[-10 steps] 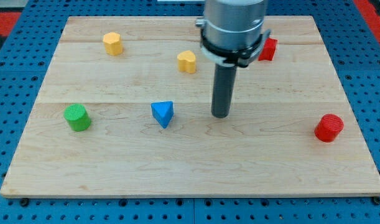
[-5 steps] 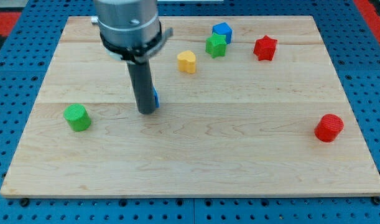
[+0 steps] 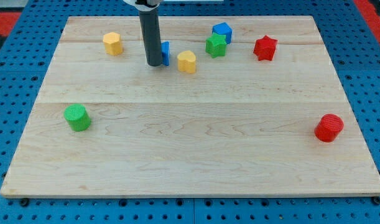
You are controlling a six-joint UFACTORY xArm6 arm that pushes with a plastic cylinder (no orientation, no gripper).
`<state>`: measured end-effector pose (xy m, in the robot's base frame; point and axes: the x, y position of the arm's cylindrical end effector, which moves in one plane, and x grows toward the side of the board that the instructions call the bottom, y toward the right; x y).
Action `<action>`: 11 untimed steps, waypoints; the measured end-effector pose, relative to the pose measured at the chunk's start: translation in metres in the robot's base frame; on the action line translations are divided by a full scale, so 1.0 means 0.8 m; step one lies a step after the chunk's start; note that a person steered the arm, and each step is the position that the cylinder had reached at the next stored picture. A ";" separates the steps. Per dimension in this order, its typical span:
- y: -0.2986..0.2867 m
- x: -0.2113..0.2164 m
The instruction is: Move the blue triangle into the green star
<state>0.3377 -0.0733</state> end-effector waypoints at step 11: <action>-0.001 -0.077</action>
